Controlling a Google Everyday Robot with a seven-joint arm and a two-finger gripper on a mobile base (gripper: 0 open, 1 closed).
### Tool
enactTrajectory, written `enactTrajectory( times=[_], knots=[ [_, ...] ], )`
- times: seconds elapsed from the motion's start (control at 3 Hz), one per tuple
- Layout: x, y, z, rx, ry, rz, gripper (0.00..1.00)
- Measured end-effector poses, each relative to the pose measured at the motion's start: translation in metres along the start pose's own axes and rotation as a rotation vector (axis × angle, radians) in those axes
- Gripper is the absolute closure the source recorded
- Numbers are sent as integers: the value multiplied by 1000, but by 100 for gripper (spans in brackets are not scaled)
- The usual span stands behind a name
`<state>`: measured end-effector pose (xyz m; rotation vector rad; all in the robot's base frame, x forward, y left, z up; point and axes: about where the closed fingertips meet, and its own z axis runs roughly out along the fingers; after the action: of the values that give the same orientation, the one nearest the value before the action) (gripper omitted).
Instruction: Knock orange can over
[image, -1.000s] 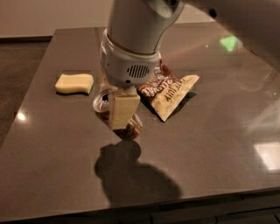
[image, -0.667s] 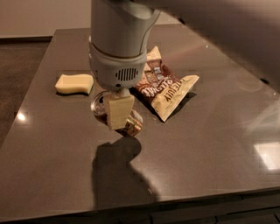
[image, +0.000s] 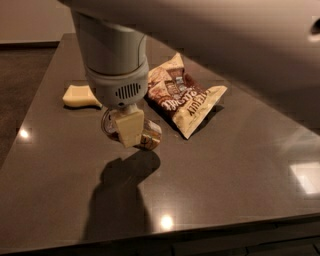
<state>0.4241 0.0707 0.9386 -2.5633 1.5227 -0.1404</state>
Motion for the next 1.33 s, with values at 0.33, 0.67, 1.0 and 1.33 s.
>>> enactTrajectory(
  times=[0.33, 0.67, 1.0, 1.33],
  knots=[
    [-5, -7, 17, -5, 67, -33, 82],
    [-7, -12, 38, -22, 133, -57, 59],
    [-7, -15, 53, -38, 171, -74, 35],
    [-9, -18, 50, -19, 161, -74, 12]
  ],
)
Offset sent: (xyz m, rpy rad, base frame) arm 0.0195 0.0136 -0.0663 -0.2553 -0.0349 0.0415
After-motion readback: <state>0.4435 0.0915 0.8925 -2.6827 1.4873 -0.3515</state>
